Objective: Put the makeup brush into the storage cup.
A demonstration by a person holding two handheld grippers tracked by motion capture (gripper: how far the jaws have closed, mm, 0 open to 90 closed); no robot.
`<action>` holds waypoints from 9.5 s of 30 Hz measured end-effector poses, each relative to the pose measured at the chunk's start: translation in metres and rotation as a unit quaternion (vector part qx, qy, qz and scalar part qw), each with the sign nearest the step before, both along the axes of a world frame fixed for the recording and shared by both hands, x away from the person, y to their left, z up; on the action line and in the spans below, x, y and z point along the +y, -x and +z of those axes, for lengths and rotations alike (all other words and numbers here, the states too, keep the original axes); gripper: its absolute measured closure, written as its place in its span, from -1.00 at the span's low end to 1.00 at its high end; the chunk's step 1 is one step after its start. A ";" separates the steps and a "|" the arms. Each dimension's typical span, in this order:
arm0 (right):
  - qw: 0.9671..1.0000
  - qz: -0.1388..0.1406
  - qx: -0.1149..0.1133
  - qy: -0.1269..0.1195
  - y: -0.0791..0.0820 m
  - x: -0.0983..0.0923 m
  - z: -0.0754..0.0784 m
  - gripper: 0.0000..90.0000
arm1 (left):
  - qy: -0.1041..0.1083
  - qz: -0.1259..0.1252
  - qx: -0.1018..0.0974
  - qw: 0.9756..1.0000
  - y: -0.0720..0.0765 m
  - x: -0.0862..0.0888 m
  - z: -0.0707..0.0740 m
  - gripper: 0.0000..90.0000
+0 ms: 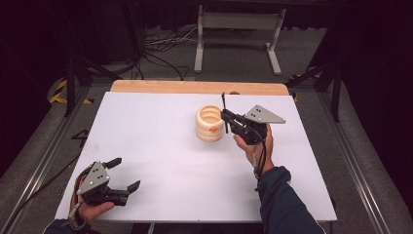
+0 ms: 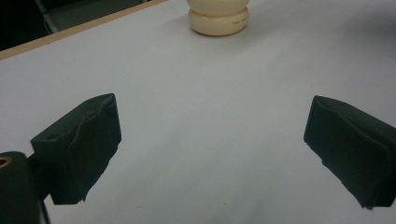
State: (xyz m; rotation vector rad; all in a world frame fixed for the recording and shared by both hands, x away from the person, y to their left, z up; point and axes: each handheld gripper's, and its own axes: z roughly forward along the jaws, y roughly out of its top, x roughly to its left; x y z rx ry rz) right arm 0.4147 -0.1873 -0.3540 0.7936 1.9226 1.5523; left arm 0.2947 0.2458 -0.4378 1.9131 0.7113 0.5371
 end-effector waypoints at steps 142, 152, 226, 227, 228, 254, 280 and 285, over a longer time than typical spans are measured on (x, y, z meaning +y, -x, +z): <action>0.992 -0.098 -0.020 0.081 -0.003 -0.002 -0.019 -0.57 | 0.000 0.005 0.006 1.000 0.003 0.004 -0.001 -0.90; 0.988 -0.108 -0.032 0.108 0.009 -0.008 -0.021 -0.78 | -0.006 0.004 0.008 1.000 0.002 0.001 -0.002 -0.89; 0.971 -0.131 -0.056 0.190 0.104 -0.092 -0.045 -0.79 | -0.015 -0.002 -0.002 1.000 0.002 -0.002 0.001 -0.91; 0.972 -0.130 -0.054 0.190 0.105 -0.093 -0.045 -0.79 | -0.014 -0.003 -0.002 1.000 0.002 -0.002 0.001 -0.91; 0.972 -0.130 -0.053 0.190 0.106 -0.095 -0.047 -0.79 | -0.015 -0.003 -0.003 1.000 0.001 -0.003 0.001 -0.91; 0.971 -0.154 0.006 0.182 0.148 -0.150 -0.075 -0.81 | -0.001 -0.021 -0.026 0.999 -0.005 -0.012 0.008 -0.92; 0.971 -0.147 0.005 0.189 0.148 -0.148 -0.077 -0.81 | 0.006 -0.009 -0.039 0.999 -0.005 -0.008 0.011 -0.92; 0.974 -0.150 0.013 0.172 0.148 -0.152 -0.075 -0.81 | 0.006 -0.014 -0.036 0.999 -0.007 -0.010 0.011 -0.93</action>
